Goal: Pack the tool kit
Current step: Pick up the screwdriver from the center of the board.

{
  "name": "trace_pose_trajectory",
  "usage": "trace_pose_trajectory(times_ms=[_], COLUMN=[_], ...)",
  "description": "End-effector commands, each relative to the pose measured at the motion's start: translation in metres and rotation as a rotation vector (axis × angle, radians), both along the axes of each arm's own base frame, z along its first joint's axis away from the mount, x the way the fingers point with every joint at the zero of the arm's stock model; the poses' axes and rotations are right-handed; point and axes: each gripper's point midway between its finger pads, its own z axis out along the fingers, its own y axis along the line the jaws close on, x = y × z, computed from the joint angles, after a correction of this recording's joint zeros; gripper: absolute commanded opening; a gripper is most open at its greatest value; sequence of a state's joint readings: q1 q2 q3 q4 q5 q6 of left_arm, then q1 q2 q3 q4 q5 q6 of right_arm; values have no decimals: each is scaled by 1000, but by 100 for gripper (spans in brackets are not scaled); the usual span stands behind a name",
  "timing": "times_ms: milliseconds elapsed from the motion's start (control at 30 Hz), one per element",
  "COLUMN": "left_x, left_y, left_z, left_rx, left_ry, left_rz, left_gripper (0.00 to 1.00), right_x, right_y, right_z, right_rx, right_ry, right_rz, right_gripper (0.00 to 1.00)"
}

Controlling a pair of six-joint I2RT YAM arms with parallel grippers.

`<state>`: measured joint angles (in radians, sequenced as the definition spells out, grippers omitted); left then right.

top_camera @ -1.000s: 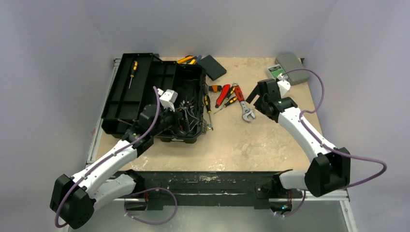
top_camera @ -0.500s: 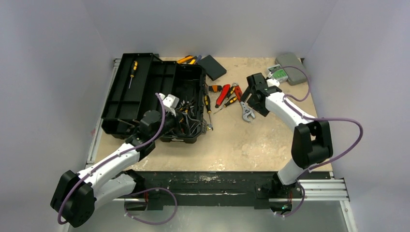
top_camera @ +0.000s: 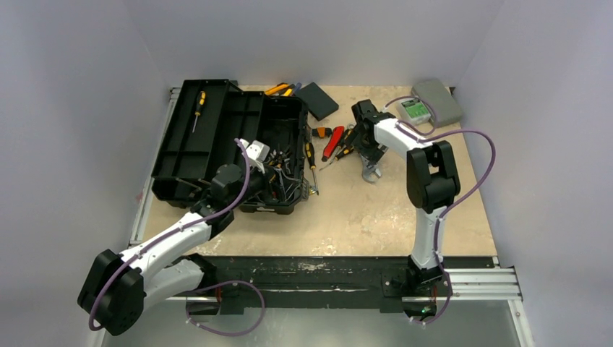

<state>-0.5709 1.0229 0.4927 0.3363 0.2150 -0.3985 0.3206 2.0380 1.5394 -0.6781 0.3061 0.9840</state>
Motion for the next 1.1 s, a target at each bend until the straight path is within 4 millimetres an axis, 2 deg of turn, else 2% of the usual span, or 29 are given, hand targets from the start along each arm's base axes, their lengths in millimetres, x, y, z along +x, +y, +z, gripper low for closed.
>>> trace_pose_trajectory(times_ms=[0, 200, 267, 333, 467, 867, 933, 967, 1000, 1033, 1067], left_x=[2, 2, 2, 2, 2, 3, 3, 3, 3, 3, 3], left_y=[-4, -1, -1, -1, 0, 3, 3, 3, 2, 2, 2], left_z=[18, 20, 20, 20, 21, 21, 20, 20, 20, 20, 20], left_rx=[-14, -8, -6, -5, -2, 8, 9, 11, 10, 11, 11], left_ry=[-79, -77, -78, -77, -75, -77, -77, -77, -76, -75, -75], left_rz=[-23, -9, -6, -7, -1, 9, 10, 9, 8, 7, 6], left_gripper=[100, 100, 100, 100, 100, 100, 100, 100, 100, 100, 100], right_x=[15, 21, 22, 24, 26, 23, 21, 19, 18, 16, 15], right_y=[16, 27, 30, 33, 39, 33, 31, 29, 29, 29, 27], right_z=[26, 25, 23, 20, 12, -14, -15, -14, -10, -7, -3], right_rx=[71, 85, 88, 94, 96, 59, 49, 43, 42, 42, 40], right_ry=[-69, -83, -81, -80, -72, -25, -13, -7, -12, -17, -23], right_rz=[-28, -19, -20, -18, -25, -78, -80, -79, -74, -73, -75], right_gripper=[79, 77, 76, 70, 69, 60, 55, 42, 34, 27, 24])
